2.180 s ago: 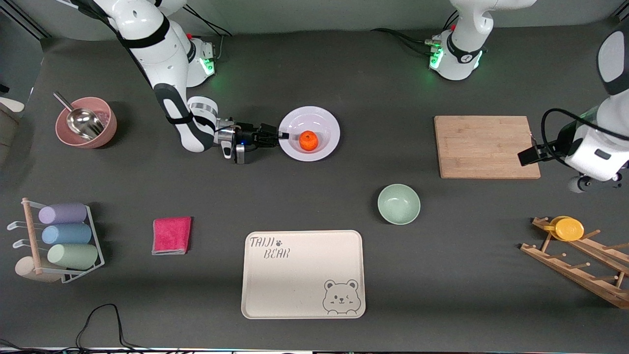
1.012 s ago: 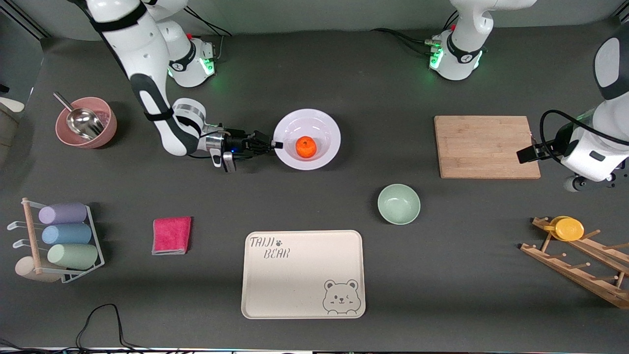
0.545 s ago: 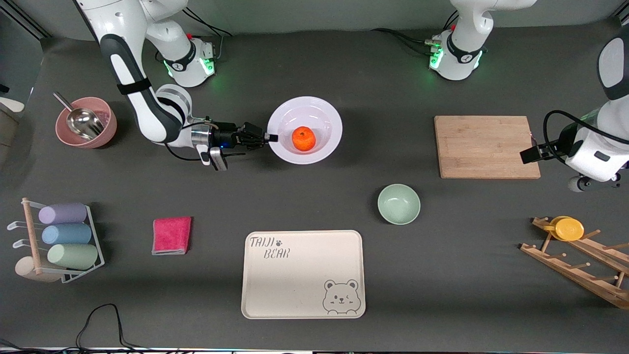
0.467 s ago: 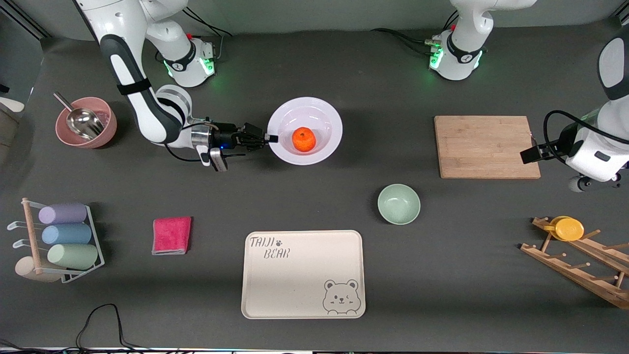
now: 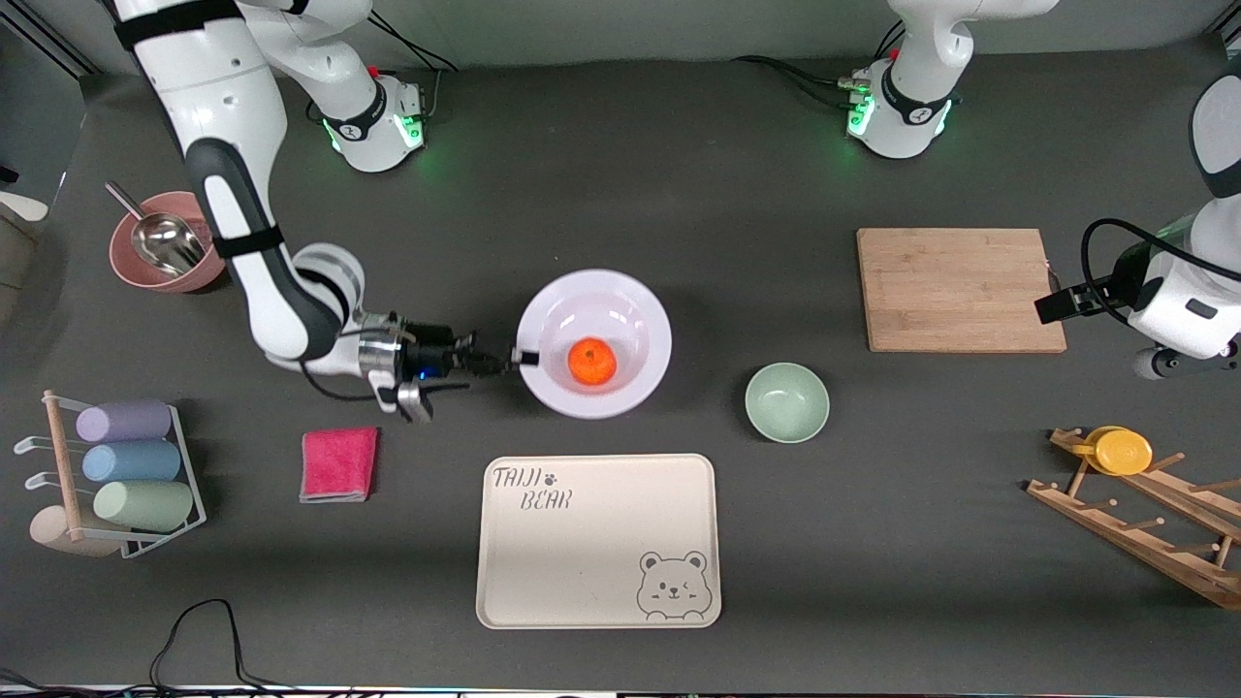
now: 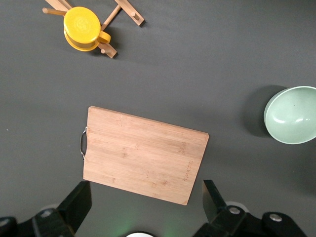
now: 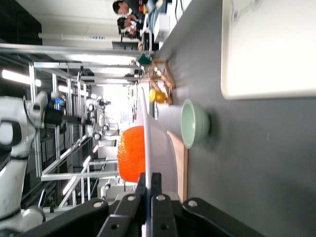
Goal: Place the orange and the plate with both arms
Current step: 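Slide the plate with the right gripper onto the bear tray, then open the right gripper and release the plate on the tray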
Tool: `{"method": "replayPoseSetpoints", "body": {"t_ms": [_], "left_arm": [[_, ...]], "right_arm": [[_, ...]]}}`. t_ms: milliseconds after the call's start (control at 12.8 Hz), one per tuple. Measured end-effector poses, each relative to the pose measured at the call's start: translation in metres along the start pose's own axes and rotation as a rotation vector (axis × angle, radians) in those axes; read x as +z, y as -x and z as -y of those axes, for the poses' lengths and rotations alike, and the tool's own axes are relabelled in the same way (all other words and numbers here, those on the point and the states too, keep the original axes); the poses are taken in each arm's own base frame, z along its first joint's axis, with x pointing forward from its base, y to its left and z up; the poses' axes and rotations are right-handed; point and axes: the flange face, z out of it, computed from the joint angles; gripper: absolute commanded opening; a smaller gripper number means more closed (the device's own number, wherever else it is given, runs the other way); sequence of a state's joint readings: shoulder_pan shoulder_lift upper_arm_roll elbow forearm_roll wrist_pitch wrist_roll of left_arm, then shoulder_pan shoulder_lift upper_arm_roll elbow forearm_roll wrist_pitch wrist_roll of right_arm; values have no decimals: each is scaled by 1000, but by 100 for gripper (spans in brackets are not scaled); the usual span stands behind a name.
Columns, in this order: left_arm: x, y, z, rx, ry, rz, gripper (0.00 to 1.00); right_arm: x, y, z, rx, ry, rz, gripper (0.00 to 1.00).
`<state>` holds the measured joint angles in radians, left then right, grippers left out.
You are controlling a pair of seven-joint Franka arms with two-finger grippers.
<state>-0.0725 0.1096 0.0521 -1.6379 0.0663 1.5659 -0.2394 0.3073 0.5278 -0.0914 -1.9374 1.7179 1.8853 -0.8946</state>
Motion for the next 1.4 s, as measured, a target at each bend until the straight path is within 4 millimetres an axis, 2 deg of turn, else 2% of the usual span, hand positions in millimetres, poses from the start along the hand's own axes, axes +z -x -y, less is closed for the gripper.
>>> {"method": "replayPoseSetpoints", "body": {"t_ms": [78,389,545,701,934,1402], "left_arm": [[0,0,1,-2,0,0,100],[-1,-2,7,-12,3,-3,100],[-1,-2,9,-14,3,-2,100],[-1,-2,9,-15,3,-3,100],[-1,-3,13,-21,4,-3,100],[-1,-6,27,-43,9,0,100]], "right_arm": [[1,-26,1,0,1,-12,0],[23,-107,9,-22,-2,-42,0],[28,-138,6,-32,9,-62,0],[29,-159,-7,-50,28,-80,0],[31,-169,-37,-40,47,-88,0],[34,-161,-95,21,82,-86,0]]}}
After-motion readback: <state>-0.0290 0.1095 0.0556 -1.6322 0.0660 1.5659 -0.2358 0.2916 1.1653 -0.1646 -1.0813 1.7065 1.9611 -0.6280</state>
